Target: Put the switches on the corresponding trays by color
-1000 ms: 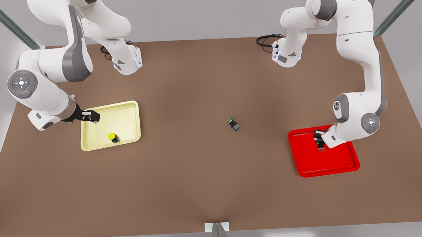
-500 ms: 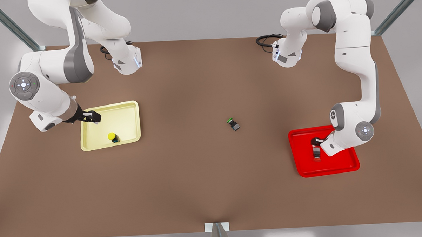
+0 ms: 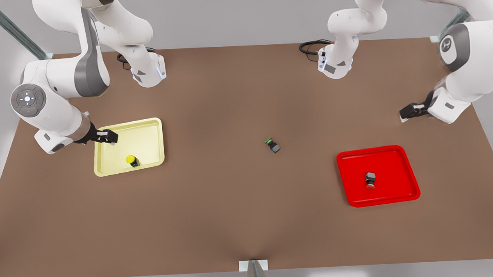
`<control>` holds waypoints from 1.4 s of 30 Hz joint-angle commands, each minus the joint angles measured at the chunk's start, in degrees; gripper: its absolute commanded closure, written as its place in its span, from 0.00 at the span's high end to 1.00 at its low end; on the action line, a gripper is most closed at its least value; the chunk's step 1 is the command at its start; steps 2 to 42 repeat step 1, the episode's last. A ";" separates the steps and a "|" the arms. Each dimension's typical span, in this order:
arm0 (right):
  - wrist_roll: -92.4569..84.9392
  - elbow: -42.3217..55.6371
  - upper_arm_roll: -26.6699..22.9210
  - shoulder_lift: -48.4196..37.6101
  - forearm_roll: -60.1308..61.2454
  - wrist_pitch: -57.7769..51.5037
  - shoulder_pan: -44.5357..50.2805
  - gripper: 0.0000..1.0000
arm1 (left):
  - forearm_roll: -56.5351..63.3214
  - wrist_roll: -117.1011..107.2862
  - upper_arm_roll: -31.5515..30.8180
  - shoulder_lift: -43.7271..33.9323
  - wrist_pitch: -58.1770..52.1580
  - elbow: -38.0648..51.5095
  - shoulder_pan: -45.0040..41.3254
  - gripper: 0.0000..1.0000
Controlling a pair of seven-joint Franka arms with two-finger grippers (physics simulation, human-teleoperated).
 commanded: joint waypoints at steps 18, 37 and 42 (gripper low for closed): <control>0.00 0.00 0.00 0.00 0.00 0.00 -0.03 1.00 | -0.03 0.00 -0.02 -0.03 -0.30 0.03 -4.48 1.00; 0.00 0.00 0.00 0.00 0.00 0.00 -0.03 1.00 | -0.03 0.00 -0.02 -0.03 -0.30 0.03 -4.48 1.00; 0.00 0.00 0.00 0.00 0.00 0.00 -0.03 1.00 | -0.03 0.00 -0.02 -0.03 -0.30 0.03 -4.48 1.00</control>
